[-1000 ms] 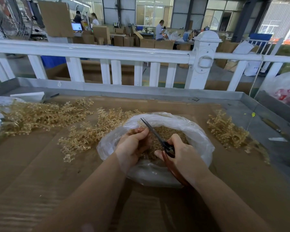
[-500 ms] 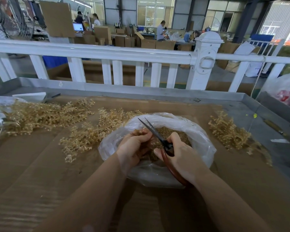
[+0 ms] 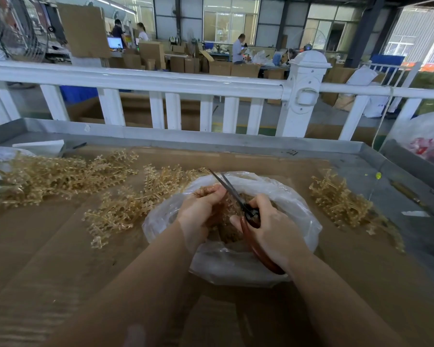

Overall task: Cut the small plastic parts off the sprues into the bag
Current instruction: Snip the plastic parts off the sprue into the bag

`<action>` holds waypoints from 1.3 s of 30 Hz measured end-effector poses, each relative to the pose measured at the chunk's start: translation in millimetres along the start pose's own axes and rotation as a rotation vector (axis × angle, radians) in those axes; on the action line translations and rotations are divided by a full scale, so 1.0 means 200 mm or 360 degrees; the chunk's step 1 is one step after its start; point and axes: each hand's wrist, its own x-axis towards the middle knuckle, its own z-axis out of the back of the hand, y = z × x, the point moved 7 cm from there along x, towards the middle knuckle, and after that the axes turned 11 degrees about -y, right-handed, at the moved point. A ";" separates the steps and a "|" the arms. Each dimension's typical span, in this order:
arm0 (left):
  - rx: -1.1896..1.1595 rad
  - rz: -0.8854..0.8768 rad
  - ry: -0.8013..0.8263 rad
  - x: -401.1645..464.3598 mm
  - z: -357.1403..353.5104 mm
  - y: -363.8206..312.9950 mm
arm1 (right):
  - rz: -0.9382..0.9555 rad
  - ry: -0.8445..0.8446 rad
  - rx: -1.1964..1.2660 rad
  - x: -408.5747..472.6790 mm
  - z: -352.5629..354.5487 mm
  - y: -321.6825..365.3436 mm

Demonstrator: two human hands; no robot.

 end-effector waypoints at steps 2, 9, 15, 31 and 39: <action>-0.0043 0.0019 -0.0015 0.01 0.00 0.02 | -0.0005 0.0016 0.0024 0.01 -0.02 -0.01; -0.0095 0.0026 0.0047 0.04 0.03 0.05 | 0.0033 0.0054 0.0039 0.00 -0.06 -0.02; -0.0056 0.0009 0.0122 0.04 0.02 0.06 | 0.0018 0.0067 0.0030 0.00 -0.07 -0.02; -0.0023 0.0056 0.0211 0.02 0.01 0.06 | 0.0080 0.0109 -0.0114 0.01 -0.06 0.02; -0.0030 0.0048 0.0234 0.03 0.02 0.06 | 0.0048 0.0083 -0.0129 0.01 -0.05 0.02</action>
